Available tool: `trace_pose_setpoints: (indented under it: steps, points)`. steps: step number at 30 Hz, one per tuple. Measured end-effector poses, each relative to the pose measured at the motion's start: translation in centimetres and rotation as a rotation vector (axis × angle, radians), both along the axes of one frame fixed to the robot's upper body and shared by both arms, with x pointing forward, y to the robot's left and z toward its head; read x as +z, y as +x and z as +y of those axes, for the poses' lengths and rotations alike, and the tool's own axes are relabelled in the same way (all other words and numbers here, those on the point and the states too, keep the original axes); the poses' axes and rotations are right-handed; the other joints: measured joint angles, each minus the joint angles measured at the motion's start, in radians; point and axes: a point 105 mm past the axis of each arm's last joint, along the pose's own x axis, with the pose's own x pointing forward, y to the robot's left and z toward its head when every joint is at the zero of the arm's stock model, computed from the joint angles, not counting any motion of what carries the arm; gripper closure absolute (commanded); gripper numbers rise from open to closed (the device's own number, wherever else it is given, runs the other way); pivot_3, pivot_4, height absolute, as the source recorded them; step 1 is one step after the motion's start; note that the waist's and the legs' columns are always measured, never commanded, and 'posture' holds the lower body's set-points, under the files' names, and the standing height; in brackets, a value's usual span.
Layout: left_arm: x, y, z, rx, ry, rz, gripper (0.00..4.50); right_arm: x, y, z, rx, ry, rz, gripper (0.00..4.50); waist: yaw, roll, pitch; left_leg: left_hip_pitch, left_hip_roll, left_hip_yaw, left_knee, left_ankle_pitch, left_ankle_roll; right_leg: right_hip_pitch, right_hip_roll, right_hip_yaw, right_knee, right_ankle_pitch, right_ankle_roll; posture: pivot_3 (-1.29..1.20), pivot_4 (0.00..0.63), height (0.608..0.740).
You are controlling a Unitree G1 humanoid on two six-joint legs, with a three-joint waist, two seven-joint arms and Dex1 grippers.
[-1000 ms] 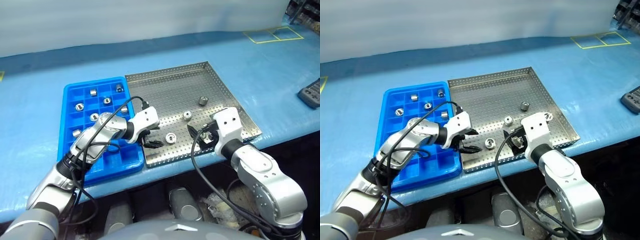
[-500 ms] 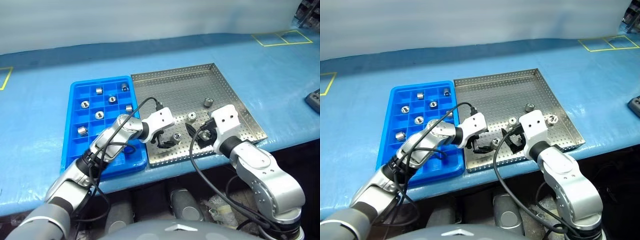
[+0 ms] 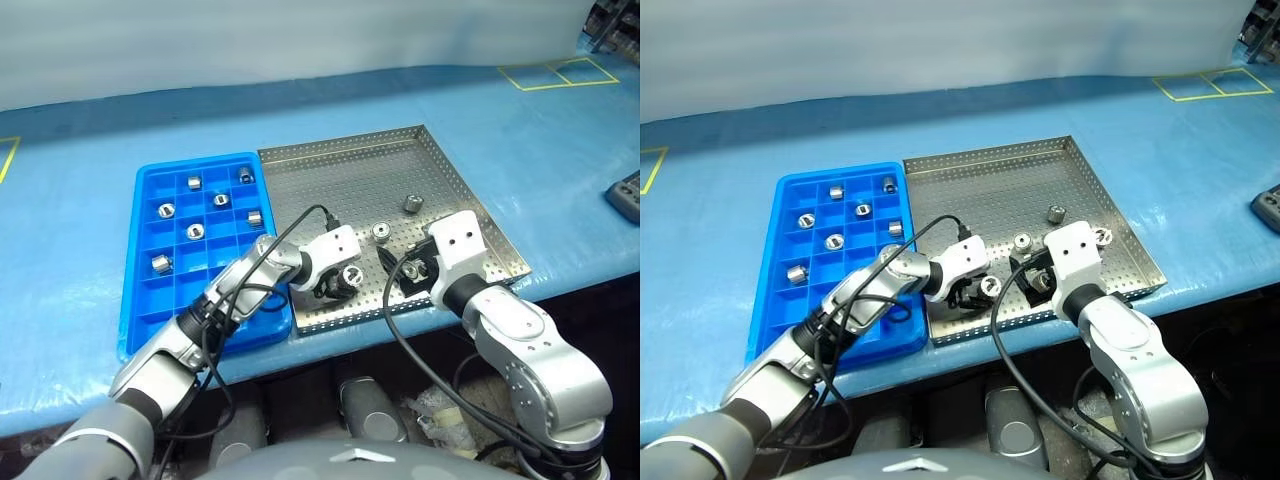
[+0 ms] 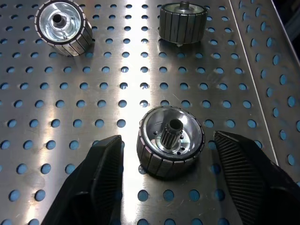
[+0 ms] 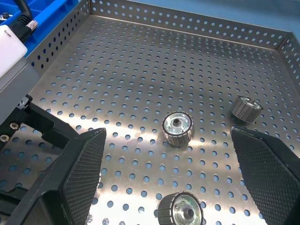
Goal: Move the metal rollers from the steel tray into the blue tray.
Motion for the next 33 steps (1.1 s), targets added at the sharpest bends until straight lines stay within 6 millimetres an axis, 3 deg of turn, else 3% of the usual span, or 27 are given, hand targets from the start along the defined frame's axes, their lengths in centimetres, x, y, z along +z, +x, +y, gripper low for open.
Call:
trace_pose_setpoints:
  steps: [2, 9, 11, 14, 16, 18, 22, 25, 33]
  points:
    - [-0.1, 0.0, 0.1, 0.002, 0.002, 0.003, 2.73, 0.0, 0.0, 0.0, -0.001, 0.000, 0.000, 0.00, 0.000, 0.000, 0.000, 0.000, 0.000, 0.000, 0.000, 0.000, 0.000, 0.000, 0.000, 0.000, 0.000, 0.000, 0.000, -0.24, 0.150, 0.740]
    - [0.7, 0.8, 1.0, 0.070, -0.042, -0.012, 2.73, 0.0, 0.0, 0.3, 0.007, 0.009, -0.002, 0.00, 0.001, 0.000, 0.000, 0.000, 0.000, 0.000, 0.000, 0.000, 0.000, 0.000, 0.000, 0.000, 0.000, 0.000, 0.000, -0.22, 0.150, 0.740]
    - [2.4, 1.6, 1.5, 0.143, -0.121, -0.052, 2.73, 0.2, 0.1, 0.6, 0.020, 0.011, -0.008, 0.00, 0.000, 0.000, 0.000, 0.000, 0.000, -0.001, 0.000, 0.000, 0.000, -0.001, 0.000, 0.000, 0.000, 0.001, 0.002, -0.21, 0.150, 0.740]
    - [6.6, 3.5, 3.1, 0.303, -0.264, -0.177, 2.73, 0.3, 0.4, 1.6, 0.060, 0.016, -0.012, 0.00, 0.003, 0.000, 0.000, 0.000, 0.000, -0.001, 0.000, 0.000, 0.000, 0.000, 0.000, 0.000, 0.000, 0.002, 0.003, -0.17, 0.150, 0.740]
    - [8.7, 4.4, 5.4, 0.437, -0.325, -0.265, 2.73, 0.5, 0.7, 2.5, 0.101, 0.020, -0.023, 0.00, 0.003, 0.000, 0.000, 0.001, 0.001, -0.001, 0.000, 0.000, 0.000, 0.000, 0.000, 0.000, 0.000, 0.002, 0.004, -0.13, 0.150, 0.740]
    - [9.4, 4.7, 7.8, 0.561, -0.354, -0.302, 2.73, 0.4, 1.0, 3.4, 0.140, 0.022, -0.020, 0.00, 0.009, 0.001, 0.000, 0.001, 0.001, -0.001, -0.001, 0.000, 0.000, 0.001, 0.001, 0.000, 0.000, 0.002, 0.004, -0.10, 0.150, 0.740]
    - [8.5, 3.5, 12.6, 0.777, -0.322, -0.318, 2.73, 0.8, 1.7, 5.8, 0.258, 0.026, -0.030, 0.00, 0.032, 0.000, 0.000, 0.001, 0.001, -0.002, -0.001, 0.000, 0.000, 0.000, 0.001, -0.001, 0.000, 0.002, 0.004, -0.01, 0.150, 0.740]
    - [7.7, 1.8, 15.0, 0.857, -0.249, -0.332, 2.73, 1.1, 2.0, 7.5, 0.352, 0.032, -0.042, 0.00, 0.068, 0.000, 0.000, 0.001, 0.001, -0.002, -0.001, 0.000, 0.000, 0.001, 0.000, -0.002, 0.000, 0.002, 0.004, 0.03, 0.150, 0.740]
    - [4.6, -2.1, 17.6, 0.999, -0.133, -0.264, 2.73, 0.6, 1.5, 12.0, 0.595, 0.063, -0.033, 0.00, 0.164, -0.003, 0.001, 0.000, 0.000, -0.002, 0.000, 0.000, 0.000, 0.002, -0.001, -0.004, -0.001, 0.000, -0.001, 0.11, 0.150, 0.740]
